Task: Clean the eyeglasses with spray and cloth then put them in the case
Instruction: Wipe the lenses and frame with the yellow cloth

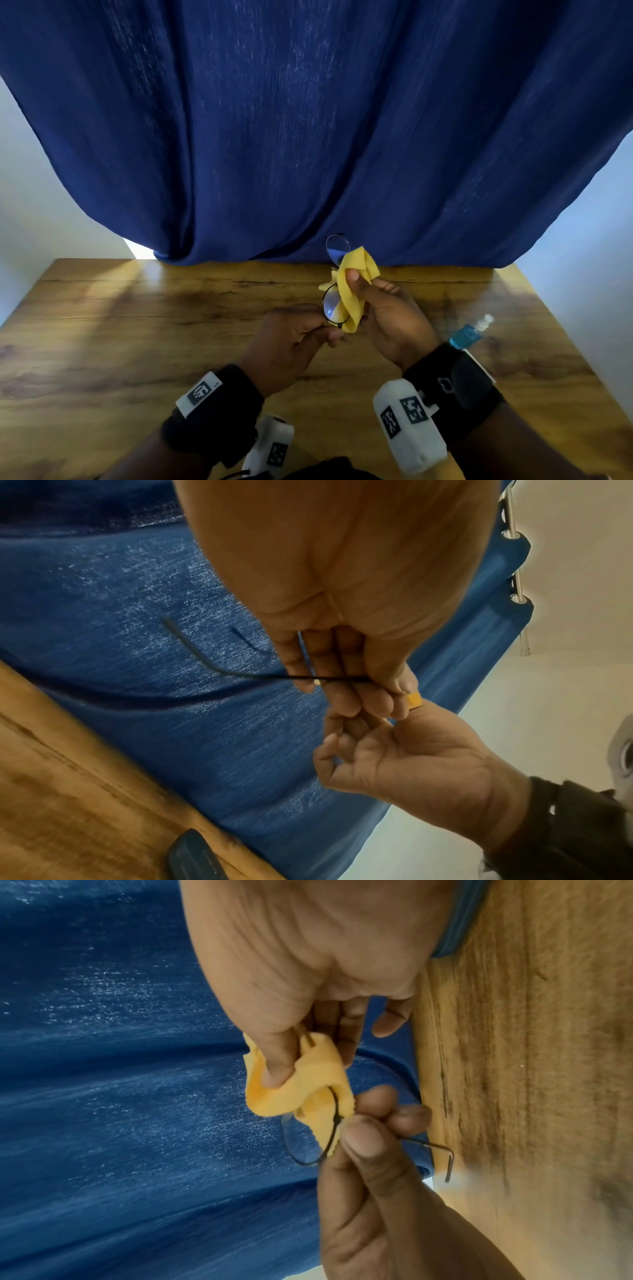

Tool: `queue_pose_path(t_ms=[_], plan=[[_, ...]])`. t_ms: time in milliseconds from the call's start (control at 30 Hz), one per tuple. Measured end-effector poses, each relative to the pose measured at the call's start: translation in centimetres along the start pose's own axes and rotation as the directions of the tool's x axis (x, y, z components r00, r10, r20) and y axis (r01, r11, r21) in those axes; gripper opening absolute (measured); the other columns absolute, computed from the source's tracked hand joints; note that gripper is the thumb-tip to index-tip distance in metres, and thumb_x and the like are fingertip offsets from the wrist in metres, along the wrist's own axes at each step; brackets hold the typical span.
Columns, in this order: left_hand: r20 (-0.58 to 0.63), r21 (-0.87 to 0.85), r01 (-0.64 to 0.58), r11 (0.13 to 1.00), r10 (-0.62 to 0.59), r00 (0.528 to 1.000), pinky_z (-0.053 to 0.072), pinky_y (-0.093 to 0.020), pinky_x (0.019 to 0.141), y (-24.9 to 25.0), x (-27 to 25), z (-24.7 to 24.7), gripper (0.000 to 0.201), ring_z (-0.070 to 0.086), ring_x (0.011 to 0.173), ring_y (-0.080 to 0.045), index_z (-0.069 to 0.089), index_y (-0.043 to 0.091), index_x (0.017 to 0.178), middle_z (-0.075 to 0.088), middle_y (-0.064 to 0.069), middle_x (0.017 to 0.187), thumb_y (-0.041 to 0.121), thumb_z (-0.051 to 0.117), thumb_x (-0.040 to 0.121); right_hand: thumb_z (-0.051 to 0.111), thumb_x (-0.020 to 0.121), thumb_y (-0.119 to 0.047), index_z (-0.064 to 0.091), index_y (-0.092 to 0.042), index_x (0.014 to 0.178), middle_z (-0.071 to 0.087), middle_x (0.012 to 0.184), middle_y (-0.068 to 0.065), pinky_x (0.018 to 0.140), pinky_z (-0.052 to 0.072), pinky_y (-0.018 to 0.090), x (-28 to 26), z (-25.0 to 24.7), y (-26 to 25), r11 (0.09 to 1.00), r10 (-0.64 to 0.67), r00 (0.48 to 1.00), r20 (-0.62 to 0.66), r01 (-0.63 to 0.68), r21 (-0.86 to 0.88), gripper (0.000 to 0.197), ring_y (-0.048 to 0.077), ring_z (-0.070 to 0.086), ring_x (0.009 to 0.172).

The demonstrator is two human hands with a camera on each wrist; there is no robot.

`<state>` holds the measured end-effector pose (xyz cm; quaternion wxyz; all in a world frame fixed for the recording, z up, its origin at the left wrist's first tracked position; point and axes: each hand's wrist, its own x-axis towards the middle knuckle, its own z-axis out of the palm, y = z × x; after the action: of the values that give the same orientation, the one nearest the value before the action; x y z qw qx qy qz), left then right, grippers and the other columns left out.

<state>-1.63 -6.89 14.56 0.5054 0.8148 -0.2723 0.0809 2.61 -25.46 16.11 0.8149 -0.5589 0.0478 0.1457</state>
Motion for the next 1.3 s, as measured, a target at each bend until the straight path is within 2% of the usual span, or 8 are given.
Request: queue_pose_path(t_ms=[300,633,700,767,900,1033,1200,1300], plan=[[0.079,0.028,0.013,1.0,-0.016,0.997,0.046,-0.008,0.07,-0.3,-0.6,-0.2,0.025,0.067,0.073,-0.003,0.076,0.02,0.09,0.066,0.019,0.075,0.029,0.055,0.102,0.074,0.085,-0.031,0.072,-0.007,0.114,0.073,0.104,0.019,0.063,0.056,0.037,0.0,0.5,-0.3,0.995,0.045,0.987,0.157,-0.029,-0.099,0.037,0.025,0.072,0.083],[-0.06,-0.075,0.113,0.991,-0.118,0.991,0.053,-0.018,0.068,-0.8,-0.2,-0.9,0.025,0.067,0.075,-0.01,0.075,0.027,0.086,0.071,0.016,0.08,0.04,0.056,0.097,0.074,0.083,-0.04,0.078,-0.01,0.11,0.077,0.113,0.014,0.101,0.053,0.049,0.0,-0.6,-0.6,0.977,-0.056,0.998,0.034,0.062,-0.205,0.041,0.035,0.07,0.113],[-0.11,-0.114,0.147,0.983,-0.159,0.981,0.052,-0.017,0.069,-1.0,0.1,-1.1,0.025,0.066,0.073,-0.008,0.073,0.029,0.084,0.069,0.017,0.077,0.042,0.056,0.095,0.077,0.08,-0.043,0.079,-0.011,0.104,0.079,0.098,0.006,0.087,0.057,0.042,0.0,-1.1,-1.0,0.956,-0.082,0.996,-0.016,0.074,-0.285,0.041,0.033,0.072,0.095],[-0.11,-0.131,0.16,0.978,-0.175,0.978,0.05,-0.014,0.07,-1.0,0.1,-1.2,0.025,0.065,0.073,-0.006,0.073,0.03,0.083,0.068,0.014,0.075,0.042,0.055,0.095,0.076,0.084,-0.035,0.078,-0.016,0.09,0.071,0.071,-0.007,0.065,0.052,0.023,-0.6,-1.5,-1.2,0.937,-0.141,0.986,-0.094,0.102,-0.335,0.02,0.013,0.063,0.07],[-0.088,-0.145,0.171,0.975,-0.185,0.979,0.052,-0.016,0.072,-0.7,0.1,-0.6,0.023,0.066,0.077,-0.006,0.071,0.035,0.087,0.068,0.014,0.079,0.041,0.052,0.097,0.072,0.093,-0.021,0.073,-0.018,0.075,0.061,0.059,-0.007,0.056,0.046,0.013,-2.2,-1.1,-2.0,0.853,-0.394,0.901,-0.179,0.286,-0.437,0.018,0.003,0.055,0.059],[-0.131,-0.174,0.145,0.974,-0.169,0.977,0.052,-0.016,0.073,-0.4,0.1,-0.5,0.023,0.067,0.081,-0.007,0.072,0.028,0.094,0.07,0.013,0.082,0.038,0.052,0.098,0.072,0.092,-0.018,0.078,-0.017,0.084,0.069,0.073,0.008,0.063,0.052,0.019,-2.8,-0.6,-2.6,0.867,-0.431,0.879,-0.205,0.341,-0.363,0.01,0.01,0.061,0.064],[-0.192,-0.176,0.093,0.98,-0.127,0.973,0.052,-0.018,0.074,-0.7,0.1,-0.9,0.026,0.067,0.08,-0.01,0.074,0.017,0.094,0.071,0.008,0.083,0.033,0.053,0.099,0.068,0.084,-0.014,0.079,-0.016,0.091,0.075,0.088,0.005,0.062,0.058,0.022,-3.2,-1.3,-4.3,0.906,-0.261,0.912,-0.318,0.345,0.246,0.013,0.01,0.065,0.068],[-0.179,-0.125,0.058,0.99,-0.08,0.981,0.053,-0.019,0.074,-0.5,0.1,-1.2,0.024,0.068,0.08,-0.012,0.074,0.02,0.093,0.071,0.007,0.084,0.03,0.054,0.099,0.066,0.095,-0.012,0.074,-0.014,0.11,0.077,0.106,0.003,0.08,0.059,0.026,-3.6,-2.3,-5.1,0.849,-0.527,0.813,-0.246,0.515,-0.116,0.017,0.016,0.072,0.091]])
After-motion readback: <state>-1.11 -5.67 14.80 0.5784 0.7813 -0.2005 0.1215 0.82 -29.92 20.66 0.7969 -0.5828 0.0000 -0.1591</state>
